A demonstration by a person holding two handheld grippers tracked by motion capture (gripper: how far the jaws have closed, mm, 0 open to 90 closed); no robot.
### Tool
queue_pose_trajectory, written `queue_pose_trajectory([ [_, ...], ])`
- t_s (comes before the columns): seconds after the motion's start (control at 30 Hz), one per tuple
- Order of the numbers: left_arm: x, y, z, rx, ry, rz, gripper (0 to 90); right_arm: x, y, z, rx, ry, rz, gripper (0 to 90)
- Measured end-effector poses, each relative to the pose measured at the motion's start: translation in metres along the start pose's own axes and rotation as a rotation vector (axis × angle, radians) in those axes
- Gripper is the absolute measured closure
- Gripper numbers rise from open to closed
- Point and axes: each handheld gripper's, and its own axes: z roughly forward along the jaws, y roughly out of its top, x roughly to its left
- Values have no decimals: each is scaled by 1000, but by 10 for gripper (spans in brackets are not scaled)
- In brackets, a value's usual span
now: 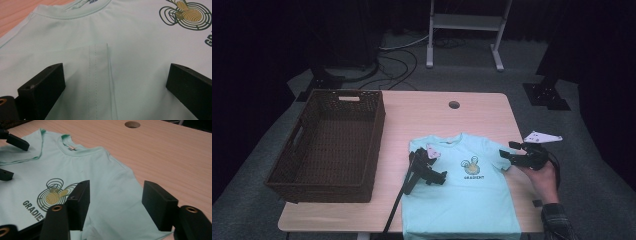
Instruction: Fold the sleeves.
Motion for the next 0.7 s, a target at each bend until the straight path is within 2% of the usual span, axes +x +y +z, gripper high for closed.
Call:
queue_pose_trajectory([
  [0.17, 0, 0, 0, 0, 0, 0, 10, -1, 0, -1, 6, -6, 1, 443],
  [0.47, 0, 0, 0, 0, 0, 0, 10, -8, -2, -3, 5, -47, 15, 552],
  [0.7, 0, 0, 0, 0, 0, 0, 10, -15, -6, -3, 25, -82, 28, 603],
])
